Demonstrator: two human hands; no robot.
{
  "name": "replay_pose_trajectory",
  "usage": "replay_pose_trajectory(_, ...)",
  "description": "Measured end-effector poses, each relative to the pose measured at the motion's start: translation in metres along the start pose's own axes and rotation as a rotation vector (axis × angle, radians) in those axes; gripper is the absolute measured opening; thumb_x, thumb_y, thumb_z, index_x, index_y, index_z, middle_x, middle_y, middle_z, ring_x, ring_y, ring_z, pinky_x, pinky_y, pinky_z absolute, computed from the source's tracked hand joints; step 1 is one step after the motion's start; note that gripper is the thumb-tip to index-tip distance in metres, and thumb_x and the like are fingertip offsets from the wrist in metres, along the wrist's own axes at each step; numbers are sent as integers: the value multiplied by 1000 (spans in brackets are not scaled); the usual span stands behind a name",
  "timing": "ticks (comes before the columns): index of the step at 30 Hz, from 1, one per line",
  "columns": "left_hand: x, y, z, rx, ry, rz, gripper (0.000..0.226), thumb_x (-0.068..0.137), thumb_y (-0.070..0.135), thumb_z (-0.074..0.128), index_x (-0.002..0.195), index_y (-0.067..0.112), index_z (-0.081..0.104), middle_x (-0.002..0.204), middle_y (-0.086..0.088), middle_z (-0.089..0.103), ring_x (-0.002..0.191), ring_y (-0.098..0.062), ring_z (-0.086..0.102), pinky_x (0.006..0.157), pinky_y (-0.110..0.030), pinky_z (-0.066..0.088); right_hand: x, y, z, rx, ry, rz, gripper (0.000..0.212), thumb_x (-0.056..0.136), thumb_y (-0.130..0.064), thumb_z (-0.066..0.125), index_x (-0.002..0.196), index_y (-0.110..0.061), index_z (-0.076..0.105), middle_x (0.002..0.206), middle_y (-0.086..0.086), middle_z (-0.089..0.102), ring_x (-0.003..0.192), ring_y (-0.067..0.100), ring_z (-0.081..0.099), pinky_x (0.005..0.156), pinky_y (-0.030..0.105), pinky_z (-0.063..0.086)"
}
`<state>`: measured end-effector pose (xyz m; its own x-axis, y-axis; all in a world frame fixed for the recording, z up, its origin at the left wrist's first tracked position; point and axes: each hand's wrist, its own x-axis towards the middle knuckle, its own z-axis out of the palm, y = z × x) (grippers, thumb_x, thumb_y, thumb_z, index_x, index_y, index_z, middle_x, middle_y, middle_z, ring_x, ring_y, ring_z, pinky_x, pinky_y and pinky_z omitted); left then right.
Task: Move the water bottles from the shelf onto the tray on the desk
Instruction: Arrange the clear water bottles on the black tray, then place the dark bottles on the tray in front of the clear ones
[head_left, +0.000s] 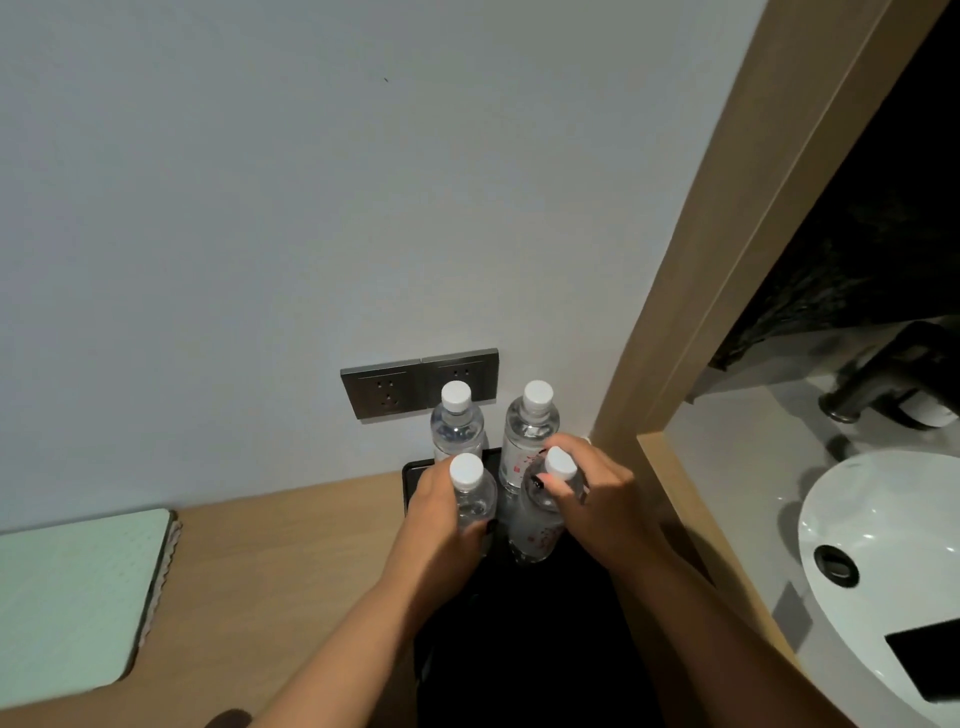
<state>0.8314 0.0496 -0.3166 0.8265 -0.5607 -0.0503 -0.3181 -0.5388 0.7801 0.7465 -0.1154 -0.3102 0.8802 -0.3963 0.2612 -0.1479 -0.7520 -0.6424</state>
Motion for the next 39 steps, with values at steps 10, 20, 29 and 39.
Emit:
replay_pose_trajectory(10, -16, 6, -10, -39, 7, -34, 83, 74, 15, 72, 142, 27, 26, 138, 3, 37, 131, -10, 32, 101, -16, 21, 5, -4, 3, 45, -55, 76, 35, 90, -17, 59, 125, -16, 54, 123, 4, 60, 110, 21, 55, 97, 34, 44)
replay_pose_trajectory(20, -71, 0, -54, 15, 116, -154, 87, 83, 24, 69, 149, 25, 13, 155, 1, 20, 141, -16, 26, 113, -31, 27, -10, -30, -2, 24, -33, 66, 54, 95, -22, 47, 145, -16, 27, 150, 5, 25, 139, 16, 22, 113, 26, 15)
replay_pose_trajectory(29, -153, -32, -98, -3, 407, -334, 57, 87, 18, 62, 139, 20, 38, 145, -2, 37, 132, -17, 40, 107, -36, 37, -72, -104, 19, 105, 26, -278, 42, 87, -23, 51, 128, -15, 44, 144, -1, 23, 137, 11, 20, 110, 18, 14)
replay_pose_trajectory(39, -211, -81, -143, 78, 460, -397, 44, 85, 12, 62, 127, 23, 53, 133, 2, 53, 114, -15, 55, 91, -28, 42, -117, -167, 81, 126, -689, -257, 39, 94, -31, 49, 132, -28, 43, 138, -10, 35, 128, 7, 37, 104, 23, 34)
